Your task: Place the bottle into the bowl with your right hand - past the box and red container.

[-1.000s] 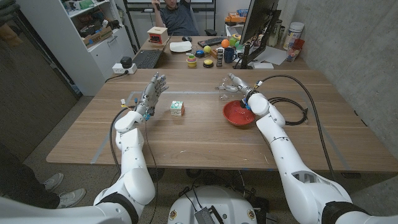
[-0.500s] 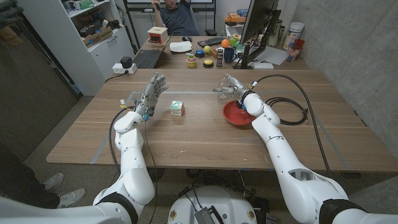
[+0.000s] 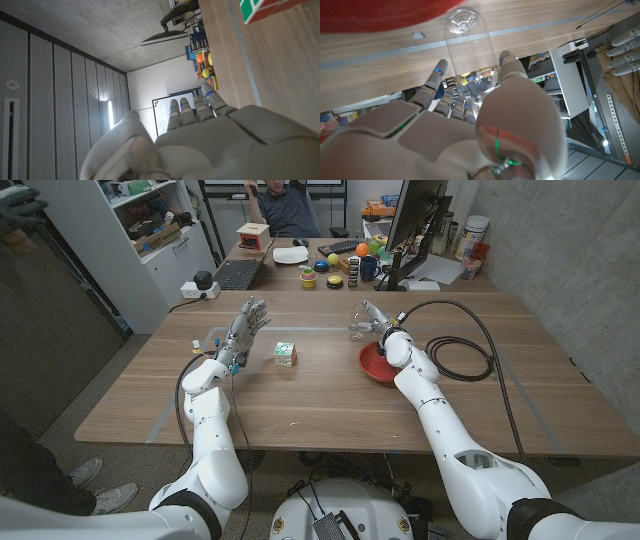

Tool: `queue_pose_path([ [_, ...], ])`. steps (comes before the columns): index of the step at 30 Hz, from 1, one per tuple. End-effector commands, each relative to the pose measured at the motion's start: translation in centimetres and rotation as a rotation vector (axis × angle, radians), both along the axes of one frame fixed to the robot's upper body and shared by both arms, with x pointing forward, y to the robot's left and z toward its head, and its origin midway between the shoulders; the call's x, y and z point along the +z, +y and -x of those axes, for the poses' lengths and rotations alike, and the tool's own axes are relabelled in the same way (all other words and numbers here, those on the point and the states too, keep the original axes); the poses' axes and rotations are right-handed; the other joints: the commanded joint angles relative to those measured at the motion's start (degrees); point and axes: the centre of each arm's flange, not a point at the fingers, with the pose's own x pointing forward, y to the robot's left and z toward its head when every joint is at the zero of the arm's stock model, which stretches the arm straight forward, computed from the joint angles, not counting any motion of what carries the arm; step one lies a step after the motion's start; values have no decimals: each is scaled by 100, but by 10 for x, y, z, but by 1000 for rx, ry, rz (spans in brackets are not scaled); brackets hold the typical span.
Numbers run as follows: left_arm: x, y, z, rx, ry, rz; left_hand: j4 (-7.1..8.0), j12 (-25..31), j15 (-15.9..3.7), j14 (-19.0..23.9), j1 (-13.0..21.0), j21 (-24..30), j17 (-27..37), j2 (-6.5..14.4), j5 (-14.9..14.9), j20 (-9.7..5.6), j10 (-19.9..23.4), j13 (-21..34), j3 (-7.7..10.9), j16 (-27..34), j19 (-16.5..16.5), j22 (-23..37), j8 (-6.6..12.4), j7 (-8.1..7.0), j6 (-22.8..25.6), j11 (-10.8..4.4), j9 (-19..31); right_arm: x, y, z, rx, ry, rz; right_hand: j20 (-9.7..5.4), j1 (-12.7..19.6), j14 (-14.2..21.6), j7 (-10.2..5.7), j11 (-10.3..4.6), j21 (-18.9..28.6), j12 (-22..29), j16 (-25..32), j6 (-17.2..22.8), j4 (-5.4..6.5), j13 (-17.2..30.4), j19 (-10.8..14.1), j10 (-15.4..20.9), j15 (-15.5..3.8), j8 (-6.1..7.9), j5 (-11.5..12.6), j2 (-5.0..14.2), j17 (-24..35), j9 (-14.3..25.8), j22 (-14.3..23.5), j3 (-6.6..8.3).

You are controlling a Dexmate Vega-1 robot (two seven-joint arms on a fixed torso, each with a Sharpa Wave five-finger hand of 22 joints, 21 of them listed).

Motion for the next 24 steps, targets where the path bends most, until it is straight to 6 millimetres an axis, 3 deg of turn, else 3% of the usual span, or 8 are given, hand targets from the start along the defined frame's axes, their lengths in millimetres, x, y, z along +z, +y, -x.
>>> queue_pose_path([
  [1,1,-1,-2,-13,-4,-6,14,-1,-206,25,-38,-18,29,-13,-2,-107,-21,27,-42,-14,13,9,-35,13,22,-9,11,-7,5,-3,-109,-62,41,-387,275,465,-130,-143,253,107,101,312,32,-3,526,325,-459,69,-100,121,15,19,97,-132],
  [4,1,-2,-3,-12,-1,-6,14,-1,-207,28,-43,-24,28,-17,-1,-102,-22,27,-48,-13,12,10,-44,5,12,-7,11,-5,4,-3,-90,-67,21,-1001,430,1152,-212,-222,699,163,188,492,83,-3,1072,594,-715,62,-190,232,45,25,281,-256],
  [7,1,-3,-3,-12,-2,-10,14,-4,-207,24,-47,-30,28,-19,0,-103,-28,26,-54,-15,12,10,-48,1,12,-15,11,-4,3,-3,-81,-64,31,-1191,589,1987,-329,-212,1168,221,342,743,113,-1,1164,860,-975,84,-242,408,121,24,626,-304],
  [10,1,-2,-3,-11,-2,-4,13,-6,-213,22,-52,-37,27,-22,2,-101,-35,26,-61,-16,16,10,-54,2,14,-21,11,-5,3,-3,-82,-81,36,-1237,806,2871,-415,-237,1762,334,546,954,104,11,1102,1287,-1082,63,-302,566,279,10,1113,-355],
  [13,1,-2,-3,-10,-3,2,13,-6,-208,20,-55,-44,26,-24,3,-100,-36,25,-67,-17,15,10,-58,-2,13,-27,11,-5,3,0,-105,-108,30,-1235,1058,3556,-414,-252,2085,477,779,1202,52,32,984,1747,-1141,84,-345,670,478,3,1286,-378],
  [16,1,-2,-2,-7,-7,-4,13,-4,-213,23,-59,-51,25,-25,6,-101,-32,25,-73,-17,20,10,-65,-8,9,-32,11,-4,4,2,-109,-118,19,-1055,1302,4214,-464,-304,2513,712,1181,1558,60,121,769,2432,-1156,131,-450,691,930,19,1467,-547],
  [19,1,-2,-3,-7,-5,-1,12,-6,-211,22,-62,-57,25,-25,8,-97,-38,24,-78,-17,19,10,-67,-10,15,-36,11,-2,5,3,-113,-128,40,-958,1452,4449,-492,-367,2798,876,1559,1872,73,214,612,3003,-1163,189,-523,701,1380,39,1551,-680],
  [24,1,-2,-2,-8,-4,0,12,-5,-222,20,-67,-66,24,-25,12,-104,-34,24,-84,-19,26,11,-75,-9,11,-38,11,-4,4,4,-101,-140,20,-792,1499,4612,-674,-448,3199,1251,2114,2937,194,466,278,4025,-1156,449,-619,774,2157,84,1589,-905],
])
